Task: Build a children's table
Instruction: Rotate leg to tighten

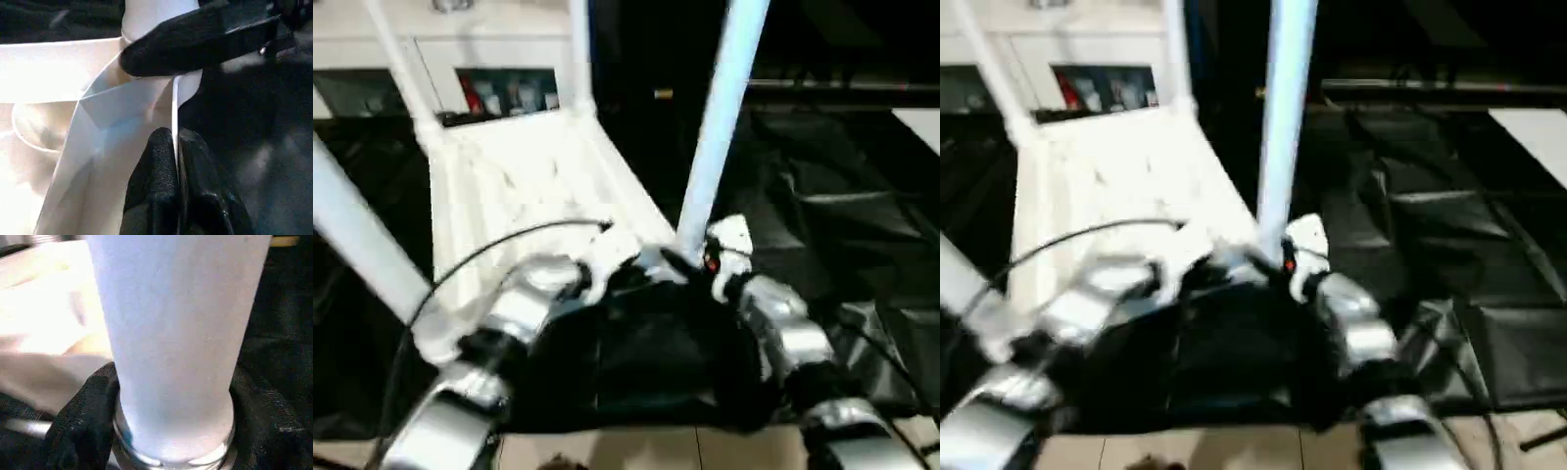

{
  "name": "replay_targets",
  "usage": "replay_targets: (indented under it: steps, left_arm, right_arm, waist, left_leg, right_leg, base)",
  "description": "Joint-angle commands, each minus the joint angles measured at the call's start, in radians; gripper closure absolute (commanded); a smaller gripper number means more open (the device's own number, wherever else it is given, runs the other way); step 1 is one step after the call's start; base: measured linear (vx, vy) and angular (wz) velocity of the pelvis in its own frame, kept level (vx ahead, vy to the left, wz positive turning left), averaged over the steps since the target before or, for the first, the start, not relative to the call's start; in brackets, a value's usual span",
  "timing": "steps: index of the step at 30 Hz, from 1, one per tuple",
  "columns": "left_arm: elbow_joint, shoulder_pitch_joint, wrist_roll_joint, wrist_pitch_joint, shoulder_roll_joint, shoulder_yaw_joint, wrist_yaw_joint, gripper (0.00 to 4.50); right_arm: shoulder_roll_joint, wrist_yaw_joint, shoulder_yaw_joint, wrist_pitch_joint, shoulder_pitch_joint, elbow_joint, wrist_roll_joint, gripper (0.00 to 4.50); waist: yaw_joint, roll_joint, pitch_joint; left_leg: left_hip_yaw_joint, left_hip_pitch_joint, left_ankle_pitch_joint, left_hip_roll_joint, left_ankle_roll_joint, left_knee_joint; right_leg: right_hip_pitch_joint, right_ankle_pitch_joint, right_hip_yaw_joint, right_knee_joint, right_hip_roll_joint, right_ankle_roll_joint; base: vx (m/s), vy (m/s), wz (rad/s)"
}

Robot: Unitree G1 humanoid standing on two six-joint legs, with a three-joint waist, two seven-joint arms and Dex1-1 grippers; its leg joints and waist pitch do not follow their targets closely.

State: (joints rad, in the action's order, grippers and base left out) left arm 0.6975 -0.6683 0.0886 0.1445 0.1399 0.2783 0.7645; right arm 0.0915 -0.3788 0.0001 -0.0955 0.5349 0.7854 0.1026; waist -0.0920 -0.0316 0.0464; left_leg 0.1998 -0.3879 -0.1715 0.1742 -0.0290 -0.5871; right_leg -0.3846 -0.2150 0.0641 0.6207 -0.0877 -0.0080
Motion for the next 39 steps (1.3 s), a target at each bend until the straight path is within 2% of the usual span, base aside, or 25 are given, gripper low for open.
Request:
replay_targets:
  steps: [1, 3, 7, 8, 9, 11, 14, 16, 20, 21, 22, 23, 24, 27, 29, 31, 34, 35, 37, 39]
  left_arm:
    - [0.036, -0.026, -0.017, -0.039, -0.04, -0.05, -0.108, 4.5]
    - [0.055, -0.034, -0.012, -0.042, -0.05, -0.05, -0.129, 4.5]
    - [0.052, -0.029, -0.012, -0.046, -0.052, -0.047, -0.12, 4.5]
    - [0.05, -0.026, -0.012, -0.05, -0.05, -0.046, -0.111, 4.5]
    - [0.046, -0.02, -0.013, -0.054, -0.046, -0.043, -0.098, 4.5]
    - [0.05, -0.016, -0.013, -0.069, -0.04, -0.039, -0.086, 4.5]
    - [0.041, -0.008, -0.018, -0.08, -0.031, -0.035, -0.06, 4.5]
    - [0.003, 0.015, -0.027, -0.087, -0.007, -0.029, -0.012, 4.5]
    - [-0.024, 0.032, -0.033, -0.089, 0.015, -0.029, 0.015, 4.5]
    - [-0.03, 0.037, -0.035, -0.093, 0.023, -0.03, 0.024, 4.5]
    - [-0.045, 0.05, -0.043, -0.096, 0.044, -0.031, 0.053, 4.5]
    - [-0.05, 0.054, -0.046, -0.096, 0.05, -0.032, 0.063, 4.5]
    - [-0.057, 0.057, -0.051, -0.096, 0.058, -0.032, 0.078, 4.5]
    - [-0.071, 0.063, -0.06, -0.094, 0.068, -0.032, 0.107, 4.5]
    - [-0.104, 0.075, -0.074, -0.085, 0.084, -0.025, 0.163, 4.5]
    - [-0.161, 0.098, -0.1, -0.06, 0.106, -0.008, 0.249, 4.5]
    - [-0.207, 0.118, -0.117, -0.033, 0.121, 0.011, 0.31, 4.5]
    - [-0.217, 0.122, -0.12, -0.029, 0.125, 0.017, 0.324, 4.5]
    - [-0.239, 0.131, -0.128, -0.019, 0.136, 0.03, 0.354, 4.5]
    - [-0.238, 0.13, -0.127, -0.019, 0.136, 0.029, 0.353, 4.5]
  right_arm:
    - [-0.021, 0.136, -0.029, 0.004, 0.007, 0.07, -0.008, 1.75]
    - [-0.032, 0.193, -0.019, -0.02, 0.015, 0.083, -0.041, 1.75]
    - [-0.056, 0.144, -0.028, -0.038, 0.014, 0.072, -0.021, 1.75]
    - [-0.059, 0.134, -0.032, -0.046, 0.016, 0.074, -0.019, 1.75]
    - [-0.064, 0.115, -0.043, -0.059, 0.019, 0.075, -0.005, 1.75]
    - [-0.064, 0.104, -0.055, -0.085, 0.031, 0.084, 0.017, 1.06]
    - [-0.05, 0.081, -0.056, -0.099, 0.044, 0.079, 0.029, 0.85]
    - [-0.004, 0.005, -0.049, -0.104, 0.046, 0.035, 0.033, 0.64]
    - [0.042, -0.166, -0.021, -0.037, 0.028, -0.034, 0.057, 0.45]
    - [0.065, -0.235, 0.002, -0.015, 0.014, -0.064, 0.056, 0.45]
    - [0.13, -0.38, 0.064, 0.013, -0.025, -0.136, 0.047, 0.45]
    - [0.148, -0.412, 0.079, 0.013, -0.036, -0.153, 0.043, 0.45]
    - [0.17, -0.456, 0.091, 0.023, -0.046, -0.173, 0.052, 0.45]
    - [0.198, -0.513, 0.102, 0.038, -0.057, -0.199, 0.069, 0.45]
    - [0.224, -0.586, 0.113, 0.063, -0.066, -0.219, 0.088, 0.45]
    - [0.238, -0.629, 0.119, 0.082, -0.063, -0.219, 0.083, 0.45]
    - [0.237, -0.633, 0.119, 0.078, -0.053, -0.209, 0.082, 0.45]
    - [0.235, -0.631, 0.119, 0.079, -0.049, -0.208, 0.083, 0.45]
    - [0.242, -0.653, 0.131, 0.089, -0.046, -0.218, 0.085, 0.45]
    - [0.246, -0.668, 0.137, 0.096, -0.046, -0.221, 0.084, 0.45]
  waist:
    - [0.003, 0.005, -0.063]
    - [0.001, 0.008, -0.063]
    - [-0.003, 0.009, -0.066]
    - [-0.003, 0.013, -0.066]
    - [-0.004, 0.011, -0.065]
    - [-0.005, 0.012, -0.065]
    - [-0.004, 0.013, -0.064]
    - [-0.002, 0.012, -0.063]
    - [0.001, 0.012, -0.063]
    - [0.0, 0.014, -0.063]
    - [-0.001, 0.012, -0.061]
    - [-0.003, 0.014, -0.06]
    - [-0.004, 0.017, -0.062]
    - [-0.004, 0.02, -0.059]
    - [-0.005, 0.017, -0.059]
    - [-0.005, 0.01, -0.059]
    - [-0.003, 0.009, -0.063]
    - [-0.007, 0.008, -0.065]
    - [-0.015, 0.007, -0.067]
    - [-0.021, 0.008, -0.067]
  left_leg:
    - [-0.031, 0.028, -0.217, 0.058, 0.007, 0.07]
    - [-0.032, 0.024, -0.206, 0.06, 0.018, 0.071]
    - [-0.031, 0.02, -0.162, 0.059, 0.063, 0.066]
    - [-0.031, 0.019, -0.159, 0.059, 0.069, 0.066]
    - [-0.031, 0.019, -0.16, 0.059, 0.076, 0.066]
    - [-0.031, 0.019, -0.164, 0.06, 0.078, 0.066]
    - [-0.031, 0.018, -0.167, 0.061, 0.084, 0.067]
    - [-0.031, 0.019, -0.173, 0.062, 0.082, 0.067]
    - [-0.03, 0.017, -0.167, 0.061, 0.095, 0.065]
    - [-0.03, 0.017, -0.17, 0.06, 0.103, 0.064]
    - [-0.03, 0.016, -0.17, 0.061, 0.105, 0.064]
    - [-0.03, 0.015, -0.174, 0.06, 0.109, 0.064]
    - [-0.03, 0.015, -0.166, 0.064, 0.111, 0.063]
    - [-0.029, 0.016, -0.186, 0.061, 0.103, 0.064]
    - [-0.031, 0.016, -0.195, 0.065, 0.096, 0.066]
    - [-0.03, 0.019, -0.201, 0.067, 0.087, 0.067]
    - [-0.03, 0.019, -0.179, 0.068, 0.084, 0.067]
    - [-0.029, 0.022, -0.171, 0.069, 0.086, 0.065]
    - [-0.027, 0.02, -0.133, 0.068, 0.099, 0.061]
    - [-0.026, 0.02, -0.124, 0.068, 0.106, 0.06]
  right_leg:
    - [0.033, -0.111, -0.047, -0.08, -0.073, -0.233]
    - [0.036, -0.101, -0.047, -0.078, -0.076, -0.229]
    - [0.04, -0.029, -0.045, -0.072, -0.076, -0.232]
    - [0.04, -0.027, -0.045, -0.072, -0.076, -0.234]
    - [0.04, -0.033, -0.045, -0.073, -0.078, -0.235]
    - [0.04, -0.048, -0.045, -0.074, -0.079, -0.236]
    - [0.04, -0.056, -0.045, -0.075, -0.078, -0.234]
    - [0.04, -0.071, -0.044, -0.076, -0.077, -0.234]
    - [0.042, -0.06, -0.045, -0.075, -0.075, -0.232]
    - [0.044, -0.065, -0.043, -0.076, -0.075, -0.232]
    - [0.042, -0.075, -0.044, -0.077, -0.075, -0.228]
    - [0.046, -0.08, -0.041, -0.079, -0.072, -0.221]
    - [0.044, -0.07, -0.043, -0.077, -0.074, -0.218]
    - [0.04, -0.127, -0.043, -0.082, -0.075, -0.227]
    - [0.04, -0.153, -0.043, -0.083, -0.076, -0.229]
    - [0.035, -0.151, -0.043, -0.081, -0.074, -0.238]
    - [0.035, -0.091, -0.043, -0.073, -0.072, -0.256]
    - [0.032, -0.075, -0.043, -0.072, -0.072, -0.26]
    - [0.034, -0.014, -0.042, -0.064, -0.071, -0.269]
    - [0.032, 0.003, -0.041, -0.062, -0.07, -0.271]
  base:
    - [0.0, 0.0, 0.0]
    - [0.0, 0.0, 0.0]
    - [0.0, 0.0, 0.0]
    - [0.0, 0.0, 0.0]
    - [0.0, 0.0, 0.0]
    - [0.0, 0.0, 0.0]
    - [0.0, 0.0, 0.0]
    - [0.0, 0.0, 0.0]
    - [0.0, 0.0, 0.0]
    - [0.0, 0.0, 0.0]
    - [0.0, 0.0, 0.0]
    - [0.0, 0.0, 0.0]
    - [0.0, 0.0, 0.0]
    - [0.0, 0.0, 0.0]
    - [0.0, 0.0, 0.0]
    - [0.0, 0.0, 0.0]
    - [0.0, 0.0, 0.0]
    - [0.0, 0.0, 0.0]
    - [0.0, 0.0, 0.0]
    - [0.0, 0.0, 0.0]
